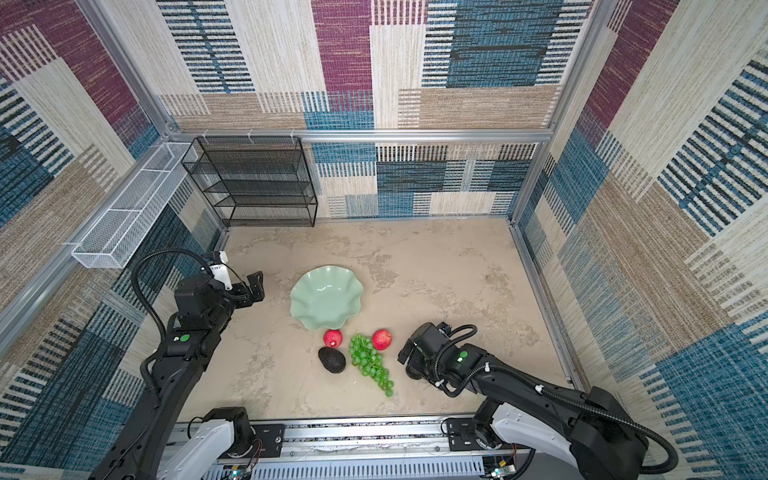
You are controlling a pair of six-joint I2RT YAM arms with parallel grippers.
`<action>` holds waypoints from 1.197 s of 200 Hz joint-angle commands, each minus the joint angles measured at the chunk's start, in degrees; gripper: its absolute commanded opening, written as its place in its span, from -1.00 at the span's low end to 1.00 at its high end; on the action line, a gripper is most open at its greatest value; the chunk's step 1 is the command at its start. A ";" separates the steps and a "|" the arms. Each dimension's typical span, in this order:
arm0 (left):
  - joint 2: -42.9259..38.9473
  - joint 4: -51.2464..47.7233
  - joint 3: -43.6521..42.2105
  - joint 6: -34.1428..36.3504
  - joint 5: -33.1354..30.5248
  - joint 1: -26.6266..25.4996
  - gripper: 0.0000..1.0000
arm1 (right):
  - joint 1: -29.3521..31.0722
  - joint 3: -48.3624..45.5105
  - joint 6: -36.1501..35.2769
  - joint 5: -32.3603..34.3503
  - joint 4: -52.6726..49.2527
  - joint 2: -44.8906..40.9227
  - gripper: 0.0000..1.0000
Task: Place and organize the fake fruits in the fruit bowl
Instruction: 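Carry the avocado with the right gripper over the bowl and release it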
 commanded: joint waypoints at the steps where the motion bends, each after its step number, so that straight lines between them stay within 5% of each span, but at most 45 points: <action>1: 0.25 0.44 0.30 -0.94 1.08 0.17 0.98 | 0.06 0.53 -1.79 3.87 3.88 2.95 0.97; 89: 2.17 -1.11 1.28 -1.09 0.71 0.80 0.98 | 0.07 8.89 -15.06 12.00 0.13 8.49 -0.12; 157: 2.41 -1.39 1.47 -1.27 0.54 1.27 0.98 | -0.38 32.81 -33.29 16.64 -1.86 17.22 -0.22; 239: 1.88 -1.86 1.56 -1.65 -0.36 1.93 0.98 | -0.71 70.46 -48.99 0.23 2.81 51.14 -0.23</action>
